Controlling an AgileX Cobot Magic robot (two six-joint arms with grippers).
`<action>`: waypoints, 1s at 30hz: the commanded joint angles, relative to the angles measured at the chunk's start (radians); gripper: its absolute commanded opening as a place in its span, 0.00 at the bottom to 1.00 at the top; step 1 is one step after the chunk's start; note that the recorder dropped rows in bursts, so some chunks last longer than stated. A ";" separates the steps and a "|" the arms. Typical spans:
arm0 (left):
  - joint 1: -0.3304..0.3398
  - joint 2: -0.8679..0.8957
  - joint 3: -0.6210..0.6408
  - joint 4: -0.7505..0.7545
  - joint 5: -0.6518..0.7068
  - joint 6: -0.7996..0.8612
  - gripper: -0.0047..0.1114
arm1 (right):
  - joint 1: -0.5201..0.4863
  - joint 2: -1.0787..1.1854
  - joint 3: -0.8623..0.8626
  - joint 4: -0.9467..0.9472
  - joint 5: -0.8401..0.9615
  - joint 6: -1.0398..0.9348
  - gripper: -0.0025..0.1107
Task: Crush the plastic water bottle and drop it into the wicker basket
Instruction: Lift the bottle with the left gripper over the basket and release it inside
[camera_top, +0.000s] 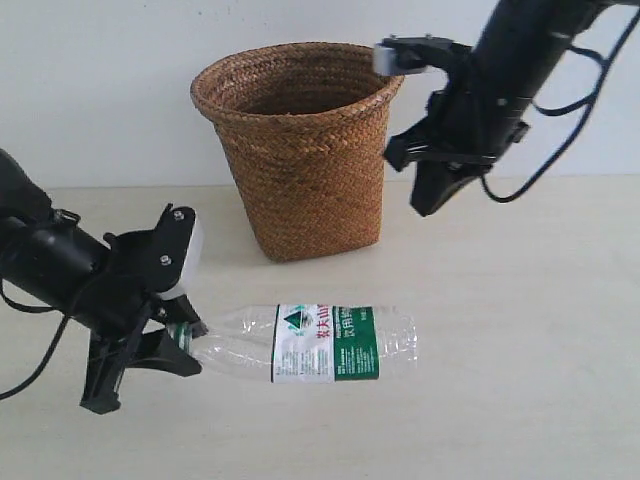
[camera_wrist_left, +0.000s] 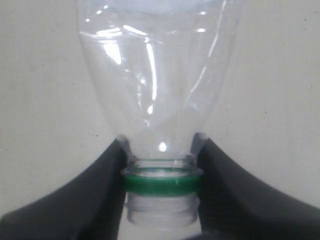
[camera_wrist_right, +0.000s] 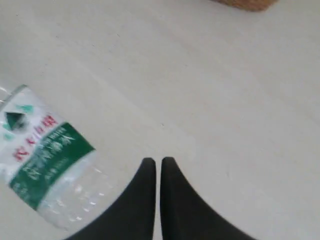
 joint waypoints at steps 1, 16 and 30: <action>-0.001 -0.122 -0.002 0.089 0.060 -0.019 0.08 | -0.101 -0.081 0.133 -0.016 0.008 -0.033 0.02; 0.001 -0.255 -0.268 0.128 0.116 -0.102 0.08 | -0.182 -0.107 0.390 0.058 -0.001 -0.113 0.02; 0.001 0.128 -0.714 0.039 -0.263 -0.296 0.62 | -0.180 -0.107 0.390 0.143 -0.015 -0.172 0.02</action>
